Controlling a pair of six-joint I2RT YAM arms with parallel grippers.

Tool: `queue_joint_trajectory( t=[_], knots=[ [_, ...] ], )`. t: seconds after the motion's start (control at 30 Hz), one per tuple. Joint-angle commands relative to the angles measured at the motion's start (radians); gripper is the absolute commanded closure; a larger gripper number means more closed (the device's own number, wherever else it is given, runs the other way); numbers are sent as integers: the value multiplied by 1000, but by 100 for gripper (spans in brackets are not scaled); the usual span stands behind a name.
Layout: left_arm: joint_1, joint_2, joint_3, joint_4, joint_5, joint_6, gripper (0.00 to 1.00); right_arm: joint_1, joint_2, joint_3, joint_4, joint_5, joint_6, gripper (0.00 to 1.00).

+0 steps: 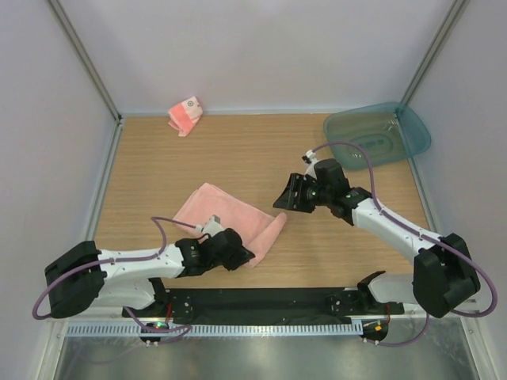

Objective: Roll the towels
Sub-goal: Roll the towel

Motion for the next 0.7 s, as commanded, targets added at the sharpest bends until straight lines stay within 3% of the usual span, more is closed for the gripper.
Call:
queue_joint_trajectory(
  t=[0.0,0.3,0.67],
  knots=[
    [5,-34,-23,20,20,-133,100,41,-16,-38,140,-101,27,48],
    [5,-118,-88,-46,-15,-265,100,88,13,-159,371,-198,84,71],
    [6,-197,-111,-172,-80,-311,100,91,197,-269,749,-305,184,74]
  ],
)
